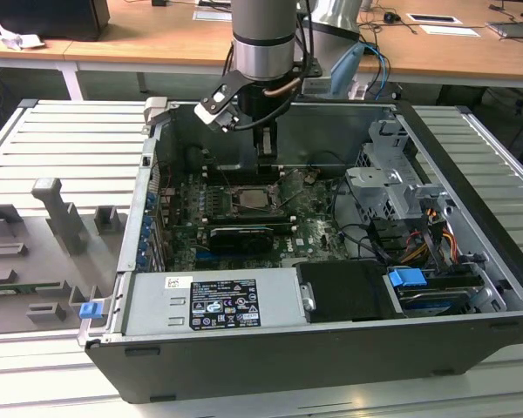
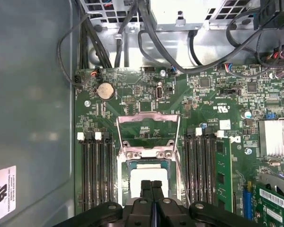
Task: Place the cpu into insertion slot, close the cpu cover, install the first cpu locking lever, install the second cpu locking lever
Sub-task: 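Close the cpu cover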
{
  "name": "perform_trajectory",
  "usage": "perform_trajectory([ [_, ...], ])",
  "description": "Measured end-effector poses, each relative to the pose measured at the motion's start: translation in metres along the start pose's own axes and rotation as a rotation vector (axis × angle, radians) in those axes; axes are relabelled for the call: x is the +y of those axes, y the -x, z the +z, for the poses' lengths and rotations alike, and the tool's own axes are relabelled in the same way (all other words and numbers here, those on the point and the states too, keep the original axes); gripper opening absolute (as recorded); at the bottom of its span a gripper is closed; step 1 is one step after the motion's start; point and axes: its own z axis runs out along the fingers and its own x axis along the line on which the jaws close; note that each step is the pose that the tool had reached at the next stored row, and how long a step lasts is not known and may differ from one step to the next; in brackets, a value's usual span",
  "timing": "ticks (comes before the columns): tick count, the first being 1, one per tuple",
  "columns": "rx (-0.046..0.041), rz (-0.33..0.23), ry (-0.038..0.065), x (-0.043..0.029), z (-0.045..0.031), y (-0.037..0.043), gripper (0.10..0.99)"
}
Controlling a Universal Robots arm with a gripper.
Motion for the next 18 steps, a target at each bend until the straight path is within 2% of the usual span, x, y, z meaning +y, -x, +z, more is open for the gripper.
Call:
perform_trajectory([
  [2,-0.0012,0.000,0.000,0.0022,-0.0007,-0.0002,0.106],
  [3,-0.0014,0.000,0.000,0.0075,-0.0010,-0.0003,0.106],
  [5,-0.0014,0.000,0.000,0.0104,-0.0010,-0.0004,0.106],
  [18,-0.0014,0.000,0.000,0.0205,-0.0006,-0.0008,0.106],
])
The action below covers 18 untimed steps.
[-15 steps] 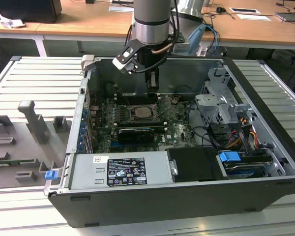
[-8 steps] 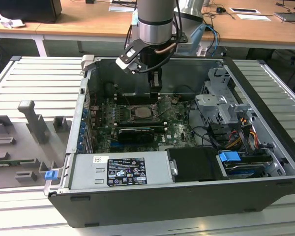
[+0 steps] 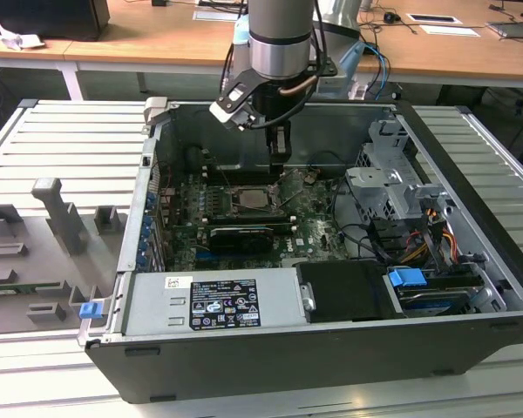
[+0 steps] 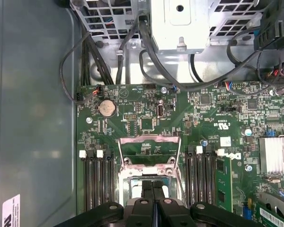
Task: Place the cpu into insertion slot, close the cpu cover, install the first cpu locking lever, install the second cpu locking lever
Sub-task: 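Close the cpu cover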
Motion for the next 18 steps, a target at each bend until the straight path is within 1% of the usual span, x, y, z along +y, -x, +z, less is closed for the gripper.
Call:
perform_trajectory([
  [2,0.0000,0.000,0.000,0.0025,0.0001,-0.0001,0.106],
  [8,-0.0001,0.000,0.000,0.0064,-0.0001,-0.0002,0.106],
  [10,-0.0011,0.000,0.000,0.0074,-0.0040,-0.0005,0.106],
  [13,-0.0009,0.000,0.000,0.0086,-0.0062,-0.0007,0.106],
  [18,-0.0012,0.000,0.000,0.0188,-0.0056,-0.0012,0.106],
])
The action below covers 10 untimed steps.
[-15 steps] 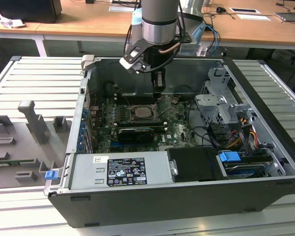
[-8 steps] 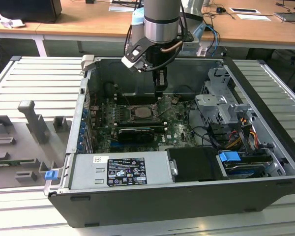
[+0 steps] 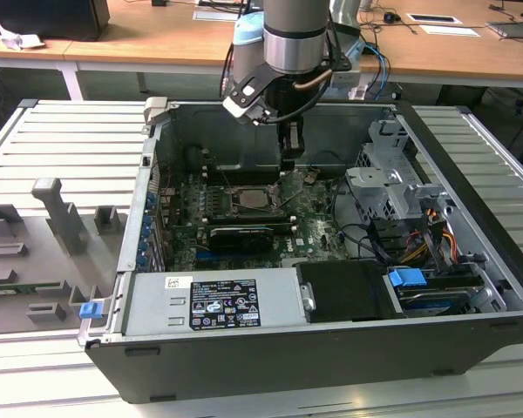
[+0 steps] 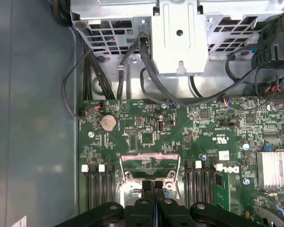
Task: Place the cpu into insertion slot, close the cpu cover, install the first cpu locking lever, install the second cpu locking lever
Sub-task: 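Close the cpu cover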
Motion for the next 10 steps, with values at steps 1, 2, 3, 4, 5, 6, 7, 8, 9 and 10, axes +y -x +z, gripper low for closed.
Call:
perform_trajectory([
  [1,0.0000,0.000,0.000,0.0009,0.0001,0.0000,0.106],
  [2,0.0001,0.000,0.000,0.0019,0.0002,-0.0001,0.106],
  [3,0.0000,0.000,0.000,0.0037,0.0004,-0.0003,0.106],
  [4,0.0000,0.000,0.000,0.0045,0.0005,-0.0005,0.106],
  [5,0.0001,0.000,0.000,0.0052,0.0006,-0.0006,0.106],
  [6,0.0001,0.000,0.000,0.0056,0.0006,-0.0007,0.106],
  [7,0.0001,0.000,0.000,0.0060,0.0006,-0.0007,0.106],
  [8,-0.0001,0.000,0.000,0.0067,0.0007,-0.0007,0.106],
  [9,0.0000,0.000,0.000,0.0073,0.0007,-0.0008,0.106],
  [10,-0.0001,0.000,0.000,0.0080,0.0008,-0.0008,0.106],
])
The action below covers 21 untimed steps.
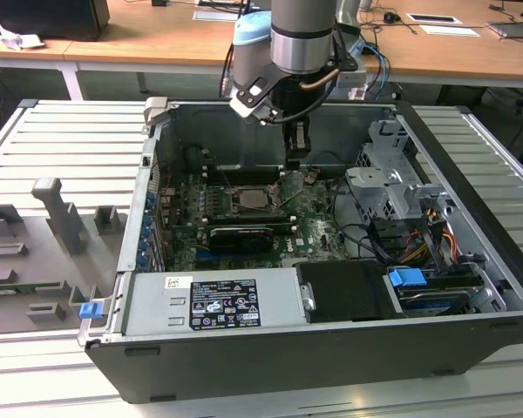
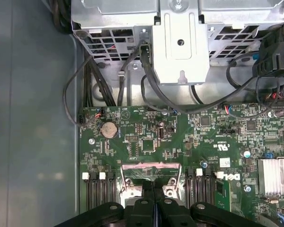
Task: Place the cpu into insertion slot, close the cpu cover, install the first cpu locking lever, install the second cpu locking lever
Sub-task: 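Close the cpu cover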
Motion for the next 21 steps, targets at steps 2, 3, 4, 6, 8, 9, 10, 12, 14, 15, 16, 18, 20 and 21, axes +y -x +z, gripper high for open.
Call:
perform_trajectory([
  [2,0.0001,0.000,0.000,0.0031,0.0003,-0.0001,0.106],
  [3,0.0001,0.000,0.000,0.0040,0.0004,-0.0001,0.106],
  [4,0.0001,0.000,0.000,0.0048,0.0004,-0.0001,0.106],
  [6,0.0002,0.000,0.000,0.0075,0.0007,-0.0002,0.106],
  [8,0.0003,0.000,0.000,0.0109,0.0010,-0.0004,0.106],
  [9,0.0001,0.000,0.000,0.0118,0.0010,-0.0004,0.106],
  [10,0.0001,0.000,0.000,0.0126,0.0011,-0.0004,0.106],
  [12,0.0002,0.000,0.000,0.0150,0.0013,-0.0005,0.106],
  [14,0.0002,0.000,0.000,0.0168,0.0015,-0.0006,0.106],
  [15,0.0001,0.000,0.000,0.0179,0.0015,-0.0006,0.106],
  [16,0.0002,0.000,0.000,0.0192,0.0017,-0.0006,0.106],
  [18,0.0002,0.000,0.000,0.0227,0.0020,-0.0007,0.106],
  [20,0.0002,0.000,0.000,0.0259,0.0022,-0.0009,0.106],
  [21,0.0002,0.000,0.000,0.0267,0.0023,-0.0009,0.106],
])
